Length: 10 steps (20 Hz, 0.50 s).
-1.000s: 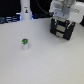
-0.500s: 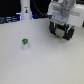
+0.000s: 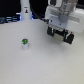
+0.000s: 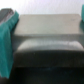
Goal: Open the kcup holder, insert the kcup into the holder, and close the kcup holder
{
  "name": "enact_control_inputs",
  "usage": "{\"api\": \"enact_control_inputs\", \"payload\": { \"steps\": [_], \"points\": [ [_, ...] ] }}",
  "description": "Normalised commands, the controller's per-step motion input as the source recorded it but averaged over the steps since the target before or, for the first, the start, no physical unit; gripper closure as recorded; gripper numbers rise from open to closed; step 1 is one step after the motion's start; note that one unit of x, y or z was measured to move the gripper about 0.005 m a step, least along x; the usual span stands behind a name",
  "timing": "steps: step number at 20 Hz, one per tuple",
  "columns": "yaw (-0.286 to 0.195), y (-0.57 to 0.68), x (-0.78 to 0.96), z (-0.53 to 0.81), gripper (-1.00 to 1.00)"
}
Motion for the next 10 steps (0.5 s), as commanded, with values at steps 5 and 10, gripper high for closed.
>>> {"api": "enact_control_inputs", "payload": {
  "steps": [5,10],
  "points": [
    [-0.086,-0.2,0.88,0.14,1.0],
    [-0.104,0.0,0.41,0.31,-1.0]
  ]
}}
